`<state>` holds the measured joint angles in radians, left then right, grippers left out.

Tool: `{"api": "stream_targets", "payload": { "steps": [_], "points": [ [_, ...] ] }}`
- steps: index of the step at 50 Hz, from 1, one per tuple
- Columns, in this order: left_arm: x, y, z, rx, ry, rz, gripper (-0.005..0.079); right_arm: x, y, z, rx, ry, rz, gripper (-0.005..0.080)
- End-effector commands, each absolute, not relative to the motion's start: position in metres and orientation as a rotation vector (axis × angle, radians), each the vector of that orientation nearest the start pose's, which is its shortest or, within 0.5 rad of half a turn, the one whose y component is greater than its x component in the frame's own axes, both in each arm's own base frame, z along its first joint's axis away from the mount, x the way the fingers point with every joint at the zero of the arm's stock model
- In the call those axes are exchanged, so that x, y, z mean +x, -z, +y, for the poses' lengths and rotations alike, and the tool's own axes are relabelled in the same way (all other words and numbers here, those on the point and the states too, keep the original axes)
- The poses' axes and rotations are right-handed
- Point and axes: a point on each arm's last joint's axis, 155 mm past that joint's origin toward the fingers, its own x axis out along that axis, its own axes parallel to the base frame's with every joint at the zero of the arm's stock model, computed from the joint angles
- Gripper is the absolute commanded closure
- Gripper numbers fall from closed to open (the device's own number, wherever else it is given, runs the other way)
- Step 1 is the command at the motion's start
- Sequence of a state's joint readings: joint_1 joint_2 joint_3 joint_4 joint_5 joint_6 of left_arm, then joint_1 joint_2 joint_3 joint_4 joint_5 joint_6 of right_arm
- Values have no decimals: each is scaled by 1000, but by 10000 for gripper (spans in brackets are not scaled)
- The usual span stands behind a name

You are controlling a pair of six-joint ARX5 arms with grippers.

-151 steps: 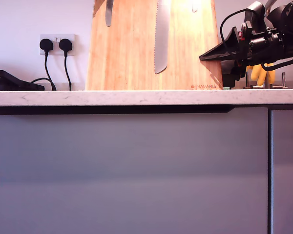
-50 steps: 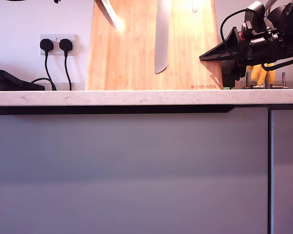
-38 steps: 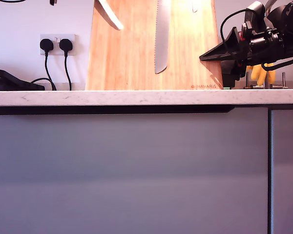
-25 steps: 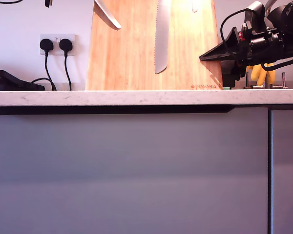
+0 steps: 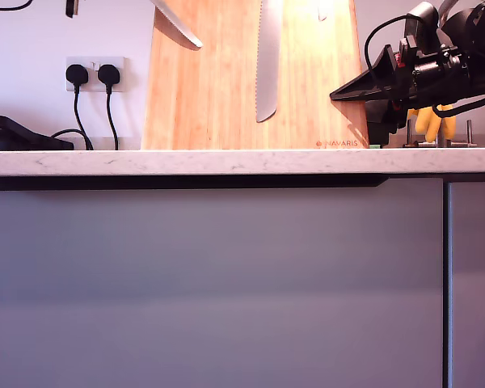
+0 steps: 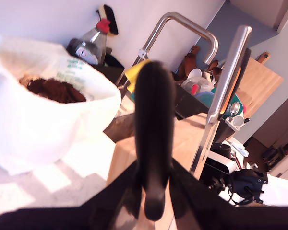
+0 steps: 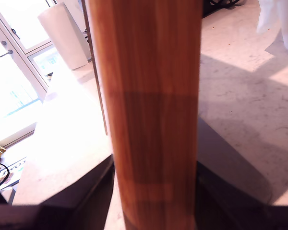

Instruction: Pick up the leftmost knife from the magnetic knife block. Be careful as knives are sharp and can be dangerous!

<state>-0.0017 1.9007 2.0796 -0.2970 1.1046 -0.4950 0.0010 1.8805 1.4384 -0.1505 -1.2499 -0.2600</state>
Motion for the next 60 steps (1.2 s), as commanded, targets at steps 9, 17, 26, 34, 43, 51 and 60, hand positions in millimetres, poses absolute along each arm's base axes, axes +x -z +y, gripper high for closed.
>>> {"api": "stream_targets", "payload": {
  "steps": [9,17,26,34,43,51,60],
  "points": [
    [478,-442,-162,-525,1087,392,767,456,-236,180,119,-1229,348,765],
    [475,-442,-164,-531,1108,403,766,456,-236,180,120,-1229,349,765],
    [470,-443,-166,-530,1134,409,766,456,-236,180,121,-1229,351,765],
    [471,-443,-166,-528,1131,406,767,456,-236,180,122,-1229,352,765],
    [474,-443,-165,-524,1118,396,767,456,-236,180,122,-1229,352,765],
    [479,-444,-162,-521,1087,382,767,455,-235,180,124,-1229,355,765],
    [488,-446,-167,-504,1044,346,767,455,-235,180,124,-1229,355,765]
  ]
}}
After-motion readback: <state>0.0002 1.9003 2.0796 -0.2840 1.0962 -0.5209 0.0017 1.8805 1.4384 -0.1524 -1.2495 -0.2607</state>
